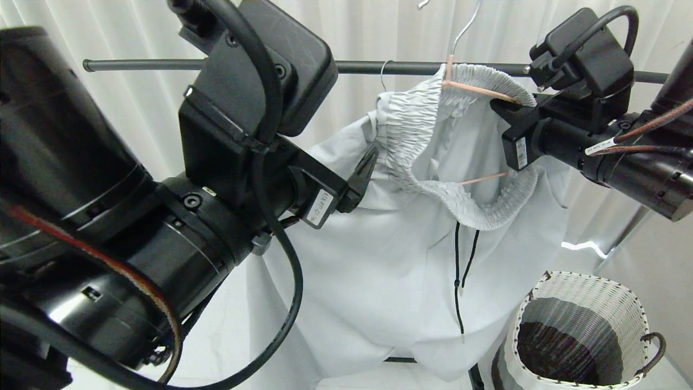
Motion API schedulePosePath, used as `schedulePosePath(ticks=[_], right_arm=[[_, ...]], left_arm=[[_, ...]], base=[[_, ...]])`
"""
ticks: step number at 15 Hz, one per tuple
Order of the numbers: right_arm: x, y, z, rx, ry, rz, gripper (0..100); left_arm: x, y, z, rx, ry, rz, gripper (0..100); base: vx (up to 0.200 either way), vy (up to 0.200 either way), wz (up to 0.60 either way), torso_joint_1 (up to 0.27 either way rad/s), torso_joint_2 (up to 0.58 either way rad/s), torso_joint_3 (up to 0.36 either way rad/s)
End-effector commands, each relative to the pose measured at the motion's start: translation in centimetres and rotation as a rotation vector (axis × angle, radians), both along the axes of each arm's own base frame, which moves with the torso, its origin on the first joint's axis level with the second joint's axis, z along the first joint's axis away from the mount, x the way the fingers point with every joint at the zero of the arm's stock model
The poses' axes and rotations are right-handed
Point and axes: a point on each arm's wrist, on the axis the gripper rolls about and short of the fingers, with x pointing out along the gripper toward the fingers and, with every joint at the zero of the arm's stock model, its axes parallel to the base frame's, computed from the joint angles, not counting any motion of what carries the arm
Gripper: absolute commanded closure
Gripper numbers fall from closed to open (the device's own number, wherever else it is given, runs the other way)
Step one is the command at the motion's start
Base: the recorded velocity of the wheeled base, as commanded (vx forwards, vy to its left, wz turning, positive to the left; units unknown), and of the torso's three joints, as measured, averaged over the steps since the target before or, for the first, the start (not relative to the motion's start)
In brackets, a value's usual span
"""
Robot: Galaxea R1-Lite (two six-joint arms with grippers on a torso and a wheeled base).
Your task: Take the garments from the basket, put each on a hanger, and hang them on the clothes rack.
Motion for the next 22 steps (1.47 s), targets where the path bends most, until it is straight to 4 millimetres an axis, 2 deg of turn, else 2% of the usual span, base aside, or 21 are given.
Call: schedulePosePath(ticks=[1, 3, 6, 7, 10, 14, 18, 19, 22], right_arm=[[0.3, -0.7, 0.1, 0.0, 0.0, -0.027, 100], [0.5, -1.3, 0.3, 0.004, -0.004, -0.051, 100], [0.4, -2.3, 0.7, 0.008, -0.009, -0.077, 100], [0.2, -2.7, 1.2, 0.008, -0.009, -0.085, 100], [0.0, -2.7, 1.6, 0.017, -0.017, -0.077, 100], [-1.1, -1.8, 1.9, 0.024, -0.023, -0.023, 100], [-1.8, -1.4, 2.1, 0.028, -0.028, 0.01, 100], [-1.9, -1.4, 2.1, 0.026, -0.025, 0.01, 100], [-1.9, -1.7, 2.1, 0.01, -0.005, 0.0, 100]], left_arm=[[-0.7, 0.0, 0.2, -0.006, -0.006, -0.023, 0], [-1.0, 0.8, -0.4, 0.006, 0.007, -0.005, 0], [-2.1, 3.6, -2.4, 0.05, 0.043, 0.035, 0], [-3.0, 5.5, -4.3, 0.066, 0.084, 0.053, 0], [-3.5, 7.9, -7.7, 0.053, 0.196, 0.105, 0], [-1.8, 7.8, -10.3, -0.054, 0.367, 0.135, 0], [-0.2, 8.5, -11.1, -0.073, 0.416, 0.15, 0], [-0.2, 8.6, -11.1, -0.074, 0.418, 0.145, 100], [0.1, 9.7, -11.9, -0.065, 0.439, 0.201, 100]], base=[[0.0, 0.0, 0.0, 0.0, 0.0, 0.0], [0.0, 0.0, 0.0, 0.0, 0.0, 0.0], [0.0, 0.0, 0.0, 0.0, 0.0, 0.0], [0.0, 0.0, 0.0, 0.0, 0.0, 0.0], [0.0, 0.0, 0.0, 0.0, 0.0, 0.0], [0.0, 0.0, 0.0, 0.0, 0.0, 0.0], [0.0, 0.0, 0.0, 0.0, 0.0, 0.0], [0.0, 0.0, 0.0, 0.0, 0.0, 0.0], [0.0, 0.0, 0.0, 0.0, 0.0, 0.0]])
